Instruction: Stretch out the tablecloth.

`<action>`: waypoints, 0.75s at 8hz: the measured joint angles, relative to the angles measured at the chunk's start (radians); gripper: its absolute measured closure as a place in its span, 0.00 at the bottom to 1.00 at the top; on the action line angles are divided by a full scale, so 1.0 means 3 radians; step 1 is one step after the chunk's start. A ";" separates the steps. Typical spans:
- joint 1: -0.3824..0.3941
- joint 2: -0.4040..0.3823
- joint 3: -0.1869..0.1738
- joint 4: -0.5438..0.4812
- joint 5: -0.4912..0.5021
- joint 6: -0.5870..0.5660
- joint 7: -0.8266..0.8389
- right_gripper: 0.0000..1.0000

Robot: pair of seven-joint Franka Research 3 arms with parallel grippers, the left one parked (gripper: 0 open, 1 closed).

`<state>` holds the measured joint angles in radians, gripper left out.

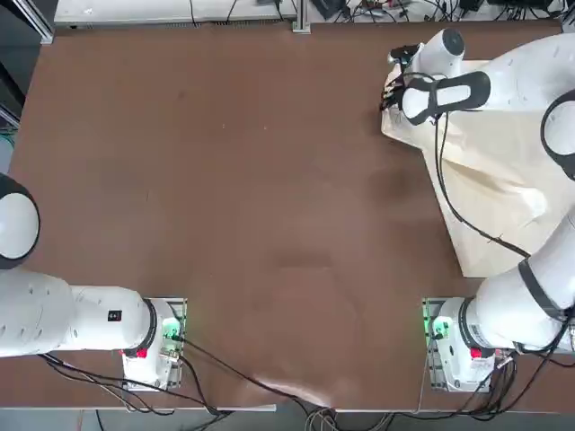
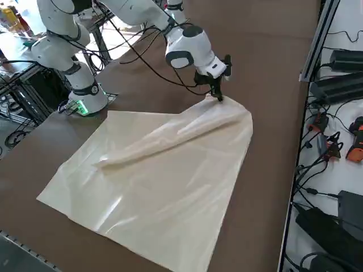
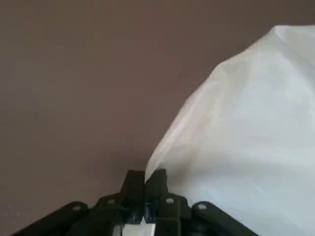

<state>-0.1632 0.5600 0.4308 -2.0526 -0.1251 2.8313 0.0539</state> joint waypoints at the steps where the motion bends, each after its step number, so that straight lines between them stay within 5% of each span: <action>1: 0.0061 0.0050 -0.0001 0.0072 0.0001 -0.0049 0.0158 0.98; 6: 0.0295 0.0387 -0.0007 0.0546 0.0015 -0.0067 0.0844 0.98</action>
<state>-0.0746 0.6762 0.4288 -1.8887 -0.1205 2.8112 0.3071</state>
